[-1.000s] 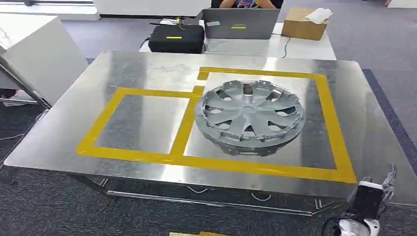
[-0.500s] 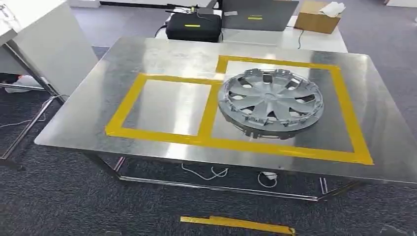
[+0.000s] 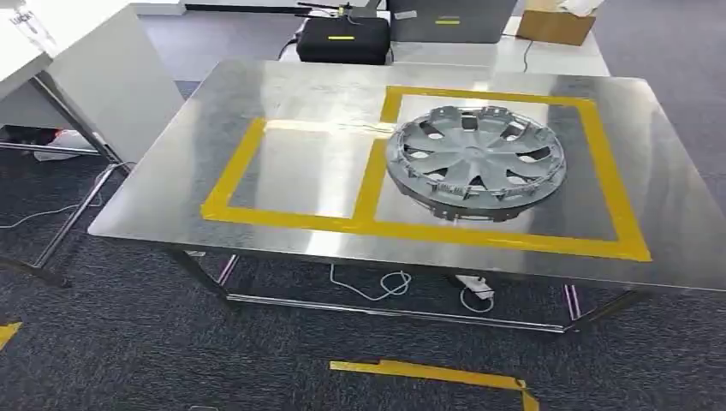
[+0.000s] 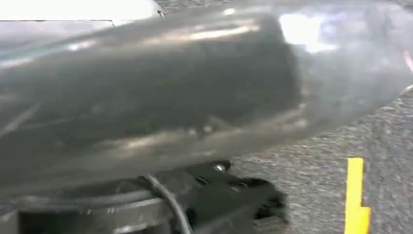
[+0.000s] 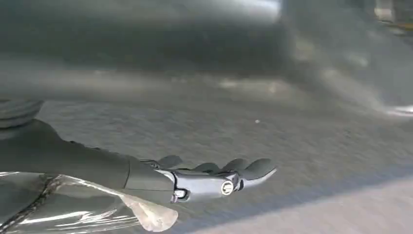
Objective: Take the parts from the cabinet and place them on the table.
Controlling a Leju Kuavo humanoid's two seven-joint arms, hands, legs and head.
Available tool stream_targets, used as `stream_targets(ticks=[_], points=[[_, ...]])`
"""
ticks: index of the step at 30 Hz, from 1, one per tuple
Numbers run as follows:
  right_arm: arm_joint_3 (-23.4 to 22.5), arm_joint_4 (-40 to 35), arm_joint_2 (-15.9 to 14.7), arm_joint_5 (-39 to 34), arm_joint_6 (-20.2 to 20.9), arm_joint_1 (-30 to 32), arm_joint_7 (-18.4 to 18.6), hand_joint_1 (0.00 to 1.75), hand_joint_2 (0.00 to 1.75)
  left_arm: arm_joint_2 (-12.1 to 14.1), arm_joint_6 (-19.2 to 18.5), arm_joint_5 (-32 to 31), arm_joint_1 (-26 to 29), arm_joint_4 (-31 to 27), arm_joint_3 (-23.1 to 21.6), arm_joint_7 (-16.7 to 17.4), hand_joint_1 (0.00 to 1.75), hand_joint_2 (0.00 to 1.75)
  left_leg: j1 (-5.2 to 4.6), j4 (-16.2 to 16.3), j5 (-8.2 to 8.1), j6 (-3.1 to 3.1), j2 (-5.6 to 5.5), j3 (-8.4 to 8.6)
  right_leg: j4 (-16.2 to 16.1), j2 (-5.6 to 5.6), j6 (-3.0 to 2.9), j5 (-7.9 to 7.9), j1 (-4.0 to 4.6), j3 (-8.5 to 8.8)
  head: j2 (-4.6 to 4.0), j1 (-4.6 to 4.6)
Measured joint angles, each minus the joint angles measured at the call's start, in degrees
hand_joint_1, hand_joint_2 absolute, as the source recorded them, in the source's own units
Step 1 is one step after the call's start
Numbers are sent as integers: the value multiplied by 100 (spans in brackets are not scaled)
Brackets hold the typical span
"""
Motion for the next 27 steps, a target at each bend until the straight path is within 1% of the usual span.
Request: stream_targets(ticks=[1, 2, 3, 4, 5, 6, 7, 8, 9, 10, 11, 12, 13, 14, 15, 16, 17, 18, 19, 20, 21, 22, 23, 24, 25, 26, 27], points=[[-2, 67, -2, 67, 28, -8, 117, 0, 0, -9, 0, -30, -9, -4, 17, 2, 0, 0, 51, -549, 162, -56, -3, 342, 59, 3, 40, 25, -31, -72, 0, -4], [-4, 94, -26, 135, 46, -7, 212, 0, 0, -24, 7, -66, -23, -7, 28, 15, 0, 0, 84, -1019, 66, -90, -36, 627, 111, 8, 82, 47, -32, -135, 0, -24], [-5, 154, -22, 207, 67, -10, 305, 0, 0, -26, 24, -105, -37, -13, 39, 28, 0, 0, 26, -1216, 4, -24, -80, 706, 152, 21, 138, 83, -27, -191, 0, -31], [-4, 197, -20, 249, 85, -19, 369, 0, 0, -26, 31, -120, -37, -15, 44, 35, 0, 0, 27, -1168, 21, 44, -52, 630, 144, 18, 196, 135, -29, -198, 0, -15], [-4, 253, -20, 288, 105, -17, 450, 0, 0, -31, 48, -150, -35, -17, 55, 39, 0, 0, -4, -1146, 46, 104, -43, 591, 115, 31, 247, 202, -38, -218, 0, -31], [-4, 308, -20, 343, 118, -11, 562, 0, 0, -37, 55, -166, -31, -20, 68, 72, 0, 0, -17, -1149, 84, 181, -24, 549, 78, 44, 305, 258, -49, -235, 0, -13], [-4, 352, -20, 376, 127, -2, 638, 0, 0, -44, 63, -175, -25, -20, 83, 101, 0, 0, 27, -1190, 170, 297, 31, 486, 90, 55, 334, 242, -80, -322, 0, -31], [-4, 406, -11, 417, 135, 16, 716, 0, 0, -46, 83, -188, -28, -24, 92, 129, 0, 0, 9, -1186, 228, 373, 77, 408, 211, 33, 331, -8, -80, -392, 0, -7], [-4, 441, -9, 437, 153, 17, 754, 0, 0, -48, 94, -203, -26, -28, 94, 136, 0, 0, -5, -1185, 291, 430, 103, 331, 496, 29, 328, -364, -81, -500, 0, 20], [-4, 468, -7, 441, 173, 11, 782, 0, 0, -50, 94, -208, -23, -31, 98, 138, 0, 0, -26, -1183, 357, 445, 145, 246, 932, 31, 332, -720, -77, -625, 0, 28], [-4, 492, -7, 443, 177, 3, 788, 0, 0, -50, 94, -214, -25, -31, 105, 142, 0, 0, -53, -1178, 421, 459, 194, 157, 1384, 30, 345, -966, -67, -725, 0, 20], [-4, 513, -7, 448, 181, -3, 801, 0, 0, -50, 94, -221, -27, -31, 116, 148, 0, 0, -74, -1168, 482, 464, 244, 72, 1723, 30, 349, -1034, -61, -766, 0, 24], [-4, 533, -7, 454, 184, -2, 817, 0, 0, -52, 94, -221, -28, -31, 127, 153, 0, 0, -86, -1162, 533, 464, 294, 2, 1835, 29, 347, -927, -58, -708, 0, 20], [-4, 551, -7, 461, 184, 3, 841, 0, 0, -52, 94, -221, -25, -31, 135, 155, 0, 0, -92, -1147, 586, 460, 353, -74, 1726, 22, 346, -713, -56, -527, 0, 24], [-4, 564, -7, 474, 186, 4, 852, 0, 0, -52, 92, -221, -26, -31, 142, 162, 0, 0, -93, -1122, 626, 449, 409, -142, 1422, -11, 342, -493, -55, -244, 0, 22], [-4, 570, -7, 481, 186, -6, 880, 0, 0, -57, 87, -221, -28, -31, 144, 171, 0, 0, -93, -1097, 661, 426, 455, -199, 930, -117, 336, -363, -55, 144, 0, 24], [-4, 572, -7, 494, 188, -28, 898, 0, 0, -63, 72, -227, -37, -35, 146, 170, 0, 0, -107, -1064, 686, 393, 503, -210, 419, -349, 319, -407, -49, 538, 0, 24], [-4, 572, -7, 504, 197, -74, 909, 0, 0, -76, 66, -229, -27, -44, 151, 168, 0, 0, -133, -1019, 702, 365, 556, -250, -27, -507, 316, -519, -13, 848, 0, 37], [-4, 574, -7, 513, 201, -111, 915, 0, 0, -74, 61, -232, -28, -44, 159, 170, 0, 0, -136, -1001, 746, 321, 636, -264, -119, -458, 262, -592, 7, 819, 0, 11], [0, 579, -2, 515, 201, -114, 917, 0, 0, -74, 53, -243, -44, -46, 170, 168, 0, 0, -129, -999, 777, 299, 706, -288, -128, -389, 236, -612, 16, 735, 0, 26], [0, 583, -2, 524, 201, -77, 944, 0, 0, -79, 42, -247, -59, -48, 175, 168, 0, 0, -116, -1011, 808, 261, 768, -284, -105, -332, 194, -601, 25, 693, 0, 11], [-2, 590, -2, 533, 201, -22, 957, 0, 0, -76, 9, -262, -55, -55, 177, 166, 0, 0, -115, -1006, 813, 218, 828, -285, -129, -276, 119, -551, 20, 674, 0, 28], [-2, 599, 13, 544, 201, -4, 968, 0, 0, -70, -7, -269, -53, -57, 181, 157, 0, 0, -69, -917, 664, 159, 563, -316, -131, -244, 81, -504, 2, 630, 0, 11], [-7, 607, 22, 553, 201, -4, 994, 0, 0, -70, -15, -280, -39, -57, 184, 142, 0, 0, -63, -666, 341, 135, 290, -379, -130, -186, 39, -456, -1, 575, 0, 2], [-7, 612, 22, 564, 203, -21, 996, 0, 0, -70, -31, -282, -23, -59, 186, 135, 0, 0, -62, -285, 18, 123, 154, -485, -129, -124, 4, -407, 4, 518, 0, -2], [-7, 614, 22, 575, 203, -42, 1000, 0, 0, -61, -35, -282, -5, -59, 188, 131, 0, 0, -65, 166, -257, 122, 76, -602, -125, -44, -16, -352, 17, 451, 0, -9], [-7, 616, 22, 577, 203, -50, 1000, 0, 0, -55, -44, -284, 5, -59, 188, 127, 0, 0, -70, 519, -394, 132, 43, -668, -119, 39, -22, -301, 39, 388, 0, -9]])
